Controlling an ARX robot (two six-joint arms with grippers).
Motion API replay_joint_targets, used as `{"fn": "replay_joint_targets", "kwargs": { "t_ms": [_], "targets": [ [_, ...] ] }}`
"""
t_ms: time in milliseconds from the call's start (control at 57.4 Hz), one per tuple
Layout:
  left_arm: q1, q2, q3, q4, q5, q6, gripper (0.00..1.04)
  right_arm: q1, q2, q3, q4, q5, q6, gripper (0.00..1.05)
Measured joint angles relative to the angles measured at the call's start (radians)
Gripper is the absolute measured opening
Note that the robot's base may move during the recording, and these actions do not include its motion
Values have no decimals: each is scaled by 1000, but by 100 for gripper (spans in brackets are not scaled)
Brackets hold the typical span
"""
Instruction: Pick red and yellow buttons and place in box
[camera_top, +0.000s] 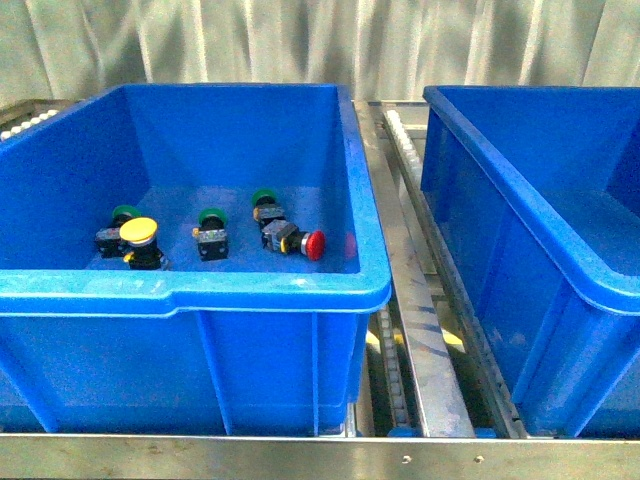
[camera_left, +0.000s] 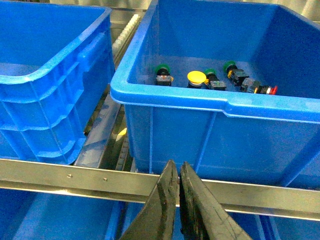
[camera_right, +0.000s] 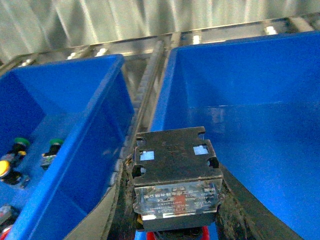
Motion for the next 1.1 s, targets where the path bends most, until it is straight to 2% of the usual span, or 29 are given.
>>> {"fn": "replay_joint_targets", "kwargs": {
  "t_ms": [366, 505, 540, 592, 888, 1097],
  "targets": [
    [0, -9, -9, 2, 0, 1, 61, -33, -20, -24, 23, 1, 0, 33],
    [0, -9, -9, 2, 0, 1, 96, -36, -21, -32, 23, 9, 0, 33],
    [0, -9, -9, 2, 0, 3, 99, -36, -21, -32, 23, 9, 0, 33],
    [0, -9, -9, 2, 0, 3, 96, -36, -21, -32, 23, 13, 0, 33],
    [0, -9, -9, 2, 0, 3, 97, -39, -23, -32, 7, 16, -6, 33],
    [0, -9, -9, 2, -3, 3, 97, -95, -65, -31, -38, 0, 26, 33]
  ]
}}
